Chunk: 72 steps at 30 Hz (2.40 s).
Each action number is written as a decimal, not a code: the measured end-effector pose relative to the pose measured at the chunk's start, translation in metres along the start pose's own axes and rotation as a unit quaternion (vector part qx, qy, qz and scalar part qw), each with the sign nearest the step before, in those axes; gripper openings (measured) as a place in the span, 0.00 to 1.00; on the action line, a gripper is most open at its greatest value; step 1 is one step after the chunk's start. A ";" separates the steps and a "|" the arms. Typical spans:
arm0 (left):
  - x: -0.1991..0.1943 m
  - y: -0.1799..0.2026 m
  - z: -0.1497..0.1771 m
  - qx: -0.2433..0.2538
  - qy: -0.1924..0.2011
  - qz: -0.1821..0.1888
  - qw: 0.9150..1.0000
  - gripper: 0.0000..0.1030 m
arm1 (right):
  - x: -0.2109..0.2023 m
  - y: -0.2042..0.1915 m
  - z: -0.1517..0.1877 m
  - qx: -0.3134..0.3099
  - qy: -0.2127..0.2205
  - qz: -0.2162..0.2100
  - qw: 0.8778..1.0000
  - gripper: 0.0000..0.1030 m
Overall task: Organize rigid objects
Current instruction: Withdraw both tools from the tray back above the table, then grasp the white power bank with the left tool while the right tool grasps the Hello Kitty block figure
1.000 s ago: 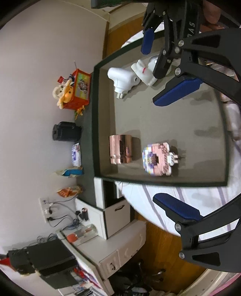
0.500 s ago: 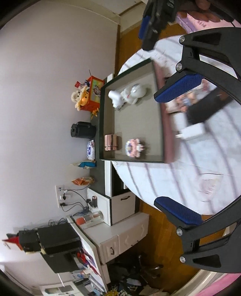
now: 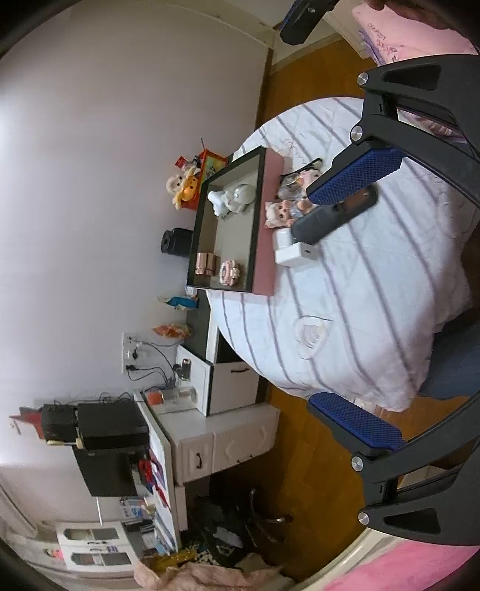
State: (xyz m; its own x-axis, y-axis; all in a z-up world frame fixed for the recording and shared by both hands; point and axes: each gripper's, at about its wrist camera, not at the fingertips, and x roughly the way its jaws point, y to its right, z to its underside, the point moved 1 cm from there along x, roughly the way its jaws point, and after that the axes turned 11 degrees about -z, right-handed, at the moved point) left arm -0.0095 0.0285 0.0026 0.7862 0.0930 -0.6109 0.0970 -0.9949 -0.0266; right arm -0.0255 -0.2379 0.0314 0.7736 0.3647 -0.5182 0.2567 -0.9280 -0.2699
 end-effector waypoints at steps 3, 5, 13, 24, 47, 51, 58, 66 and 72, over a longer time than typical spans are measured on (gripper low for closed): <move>-0.015 0.001 0.016 -0.001 0.005 -0.006 1.000 1.00 | -0.008 -0.011 0.014 -0.007 0.000 0.000 1.000 0.81; -0.025 0.004 0.027 0.001 0.010 -0.008 1.000 1.00 | -0.014 -0.017 0.024 -0.013 -0.001 -0.002 1.000 0.81; -0.049 0.011 0.049 0.010 0.021 -0.007 1.000 1.00 | -0.031 -0.031 0.051 -0.025 -0.002 -0.007 1.000 0.81; -0.041 0.026 0.043 0.027 0.023 -0.003 0.999 1.00 | -0.030 -0.029 0.049 -0.017 0.001 -0.003 1.000 0.81; 0.101 0.056 0.012 0.050 -0.050 -0.012 0.997 1.00 | 0.078 0.036 0.025 0.025 -0.076 0.026 0.996 0.81; 0.132 0.065 0.010 0.053 -0.064 -0.017 0.996 1.00 | 0.108 0.048 0.031 0.031 -0.103 0.020 0.994 0.81; 0.174 0.078 0.007 0.056 -0.083 -0.011 0.995 1.00 | 0.156 0.061 0.042 0.037 -0.138 0.017 0.990 0.81; 0.219 0.093 0.010 0.054 -0.111 -0.003 0.992 1.00 | 0.192 0.069 0.052 0.041 -0.157 0.018 0.987 0.77; 0.240 0.088 0.014 0.028 -0.128 0.012 0.991 0.92 | 0.209 0.070 0.054 0.034 -0.154 0.027 0.987 0.69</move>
State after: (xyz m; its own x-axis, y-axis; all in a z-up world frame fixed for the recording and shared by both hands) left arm 0.1793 -0.0377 -0.1571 0.6073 0.0637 -0.7919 0.0398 -0.9980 -0.0498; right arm 0.1224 -0.2224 -0.1399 0.5692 0.3310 -0.7527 0.1729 -0.9431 -0.2840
